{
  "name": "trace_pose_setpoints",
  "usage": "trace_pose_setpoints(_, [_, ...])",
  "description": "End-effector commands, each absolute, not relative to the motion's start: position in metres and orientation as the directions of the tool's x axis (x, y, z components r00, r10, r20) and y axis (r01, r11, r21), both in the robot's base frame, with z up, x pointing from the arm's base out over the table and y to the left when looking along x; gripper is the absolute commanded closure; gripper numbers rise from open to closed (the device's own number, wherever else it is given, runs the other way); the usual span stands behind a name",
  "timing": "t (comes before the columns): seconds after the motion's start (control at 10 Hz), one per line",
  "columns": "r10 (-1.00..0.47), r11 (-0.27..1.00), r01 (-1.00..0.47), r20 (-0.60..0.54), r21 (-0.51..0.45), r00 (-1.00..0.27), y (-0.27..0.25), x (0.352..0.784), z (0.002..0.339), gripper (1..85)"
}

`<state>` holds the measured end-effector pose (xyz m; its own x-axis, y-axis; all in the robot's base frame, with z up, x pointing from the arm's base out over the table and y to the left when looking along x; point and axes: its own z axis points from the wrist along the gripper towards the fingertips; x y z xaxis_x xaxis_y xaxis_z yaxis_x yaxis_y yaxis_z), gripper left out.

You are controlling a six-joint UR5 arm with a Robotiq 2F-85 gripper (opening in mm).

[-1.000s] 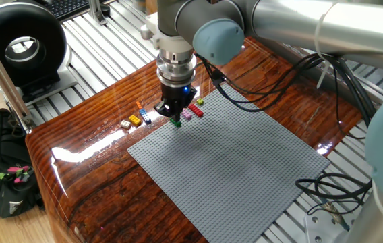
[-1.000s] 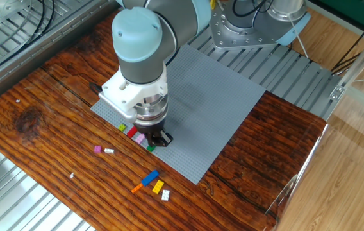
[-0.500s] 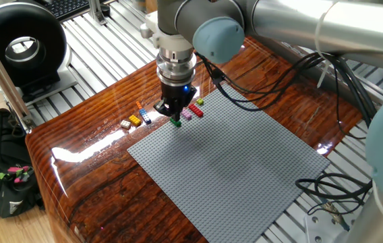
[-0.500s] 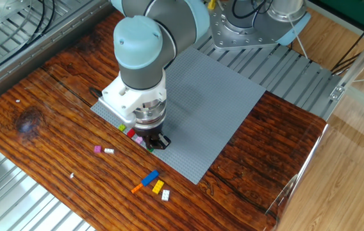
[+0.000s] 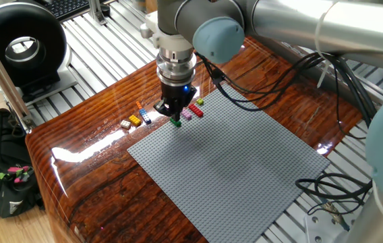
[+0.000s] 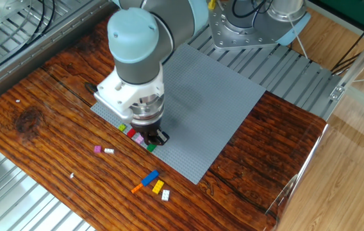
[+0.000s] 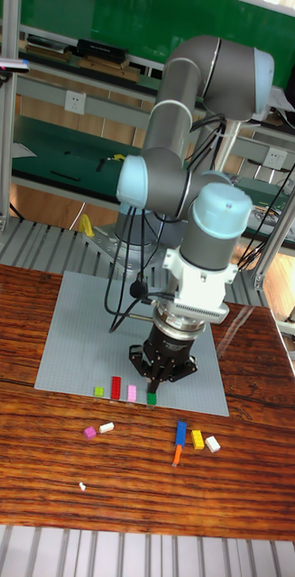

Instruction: Build with small Lego blocks

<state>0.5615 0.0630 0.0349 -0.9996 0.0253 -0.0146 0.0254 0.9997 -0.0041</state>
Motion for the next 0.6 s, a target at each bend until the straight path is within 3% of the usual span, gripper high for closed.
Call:
trace_pose_setpoints(0.0, [0.022,1.000,0.022,-0.038,0.016,-0.999,0.064,0.576,0.059,84.7])
trace_pose_setpoints(0.3, [-0.004,0.998,-0.009,-0.081,0.059,-0.997,0.072,0.591,0.071,84.7])
trace_pose_setpoints(0.5, [-0.029,0.997,-0.021,-0.094,-0.078,-0.995,0.048,0.597,0.080,84.7])
